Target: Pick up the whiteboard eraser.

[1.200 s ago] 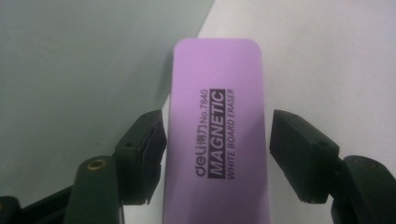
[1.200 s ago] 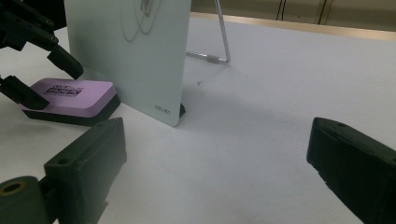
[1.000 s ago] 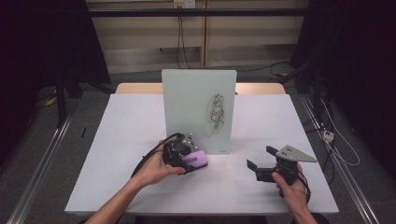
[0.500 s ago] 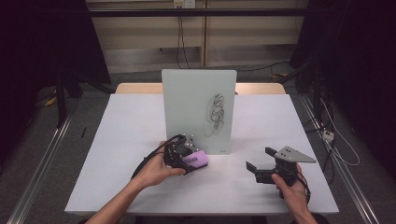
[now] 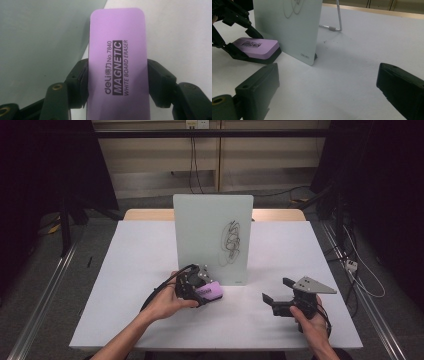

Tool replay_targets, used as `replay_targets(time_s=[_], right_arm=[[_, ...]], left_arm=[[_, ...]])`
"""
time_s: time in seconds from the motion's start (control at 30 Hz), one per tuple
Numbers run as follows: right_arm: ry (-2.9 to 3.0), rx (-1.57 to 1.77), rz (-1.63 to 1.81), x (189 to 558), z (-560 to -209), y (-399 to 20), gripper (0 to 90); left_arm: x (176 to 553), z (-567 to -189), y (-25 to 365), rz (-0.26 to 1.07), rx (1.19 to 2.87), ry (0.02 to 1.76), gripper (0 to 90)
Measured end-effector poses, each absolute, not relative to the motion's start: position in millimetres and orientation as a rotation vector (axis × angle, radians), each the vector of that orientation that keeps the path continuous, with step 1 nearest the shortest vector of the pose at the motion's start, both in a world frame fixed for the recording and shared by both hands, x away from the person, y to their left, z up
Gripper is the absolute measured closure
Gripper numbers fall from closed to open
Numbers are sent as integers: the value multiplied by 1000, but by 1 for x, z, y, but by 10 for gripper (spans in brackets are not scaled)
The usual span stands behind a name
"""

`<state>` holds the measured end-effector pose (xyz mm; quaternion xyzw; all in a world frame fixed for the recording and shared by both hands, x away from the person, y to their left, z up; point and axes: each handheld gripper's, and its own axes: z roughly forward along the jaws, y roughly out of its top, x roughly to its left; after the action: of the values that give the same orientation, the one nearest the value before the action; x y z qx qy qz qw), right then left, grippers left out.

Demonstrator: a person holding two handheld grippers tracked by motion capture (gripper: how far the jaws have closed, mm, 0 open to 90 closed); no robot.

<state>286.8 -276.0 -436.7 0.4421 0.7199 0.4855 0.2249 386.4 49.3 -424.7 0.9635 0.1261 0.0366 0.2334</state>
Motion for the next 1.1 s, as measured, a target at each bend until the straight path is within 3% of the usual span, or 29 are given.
replay_targets(time_s=[0.53, 1.1], right_arm=[[1976, 1227, 1348, 287, -436, -277, 48], [1968, 1234, 1345, 286, -436, -278, 51]], left_arm=[[382, -412, 63, 93, 2488, 363, 406], [378, -387, 94, 249, 2257, 471, 406]])
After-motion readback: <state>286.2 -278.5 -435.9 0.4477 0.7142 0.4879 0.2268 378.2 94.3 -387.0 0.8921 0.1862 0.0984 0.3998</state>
